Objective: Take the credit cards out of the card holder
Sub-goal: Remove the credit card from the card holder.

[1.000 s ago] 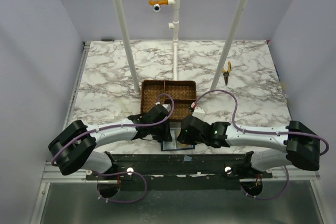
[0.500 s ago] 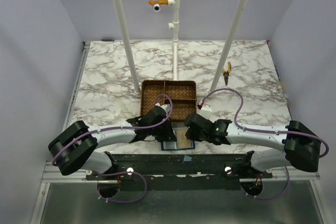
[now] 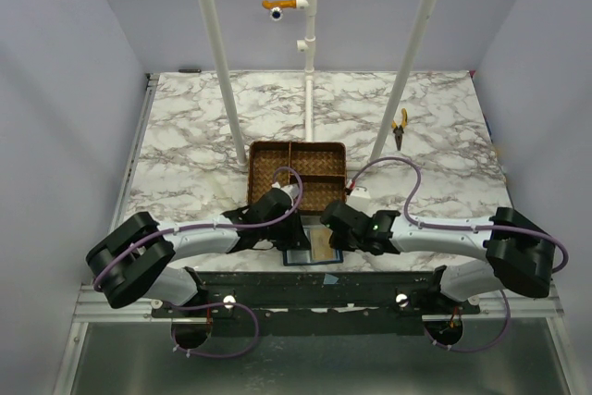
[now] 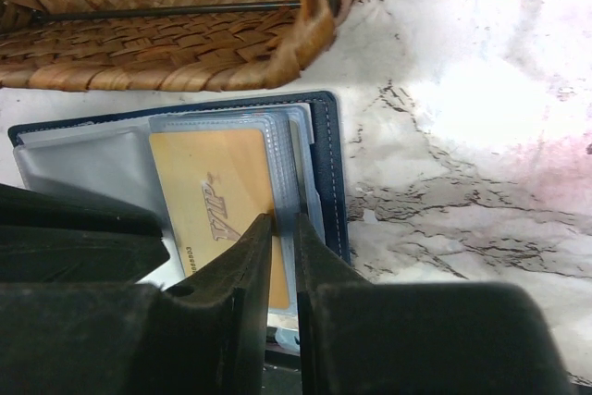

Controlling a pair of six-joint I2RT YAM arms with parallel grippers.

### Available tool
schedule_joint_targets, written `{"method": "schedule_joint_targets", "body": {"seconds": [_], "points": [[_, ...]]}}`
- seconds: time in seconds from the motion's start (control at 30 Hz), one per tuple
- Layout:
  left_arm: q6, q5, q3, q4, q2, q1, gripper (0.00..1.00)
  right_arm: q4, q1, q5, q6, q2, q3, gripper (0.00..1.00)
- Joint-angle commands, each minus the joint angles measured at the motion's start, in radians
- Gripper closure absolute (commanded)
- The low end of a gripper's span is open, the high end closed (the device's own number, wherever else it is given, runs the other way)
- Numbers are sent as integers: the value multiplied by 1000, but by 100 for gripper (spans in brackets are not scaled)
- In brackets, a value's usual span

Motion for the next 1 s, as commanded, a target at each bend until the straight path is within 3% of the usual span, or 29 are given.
{"method": "schedule_joint_targets", "body": {"seconds": [0.0, 0.53, 0.97], "points": [[-6, 24, -13, 42, 22, 5, 80, 5, -1, -26, -16, 41, 28, 85], [-35, 59, -45, 112, 34, 13, 79, 14, -1, -72, -31, 121, 35, 99], [-76, 69, -85, 144, 5, 31, 74, 1, 8, -85, -26, 116, 24, 99]]}}
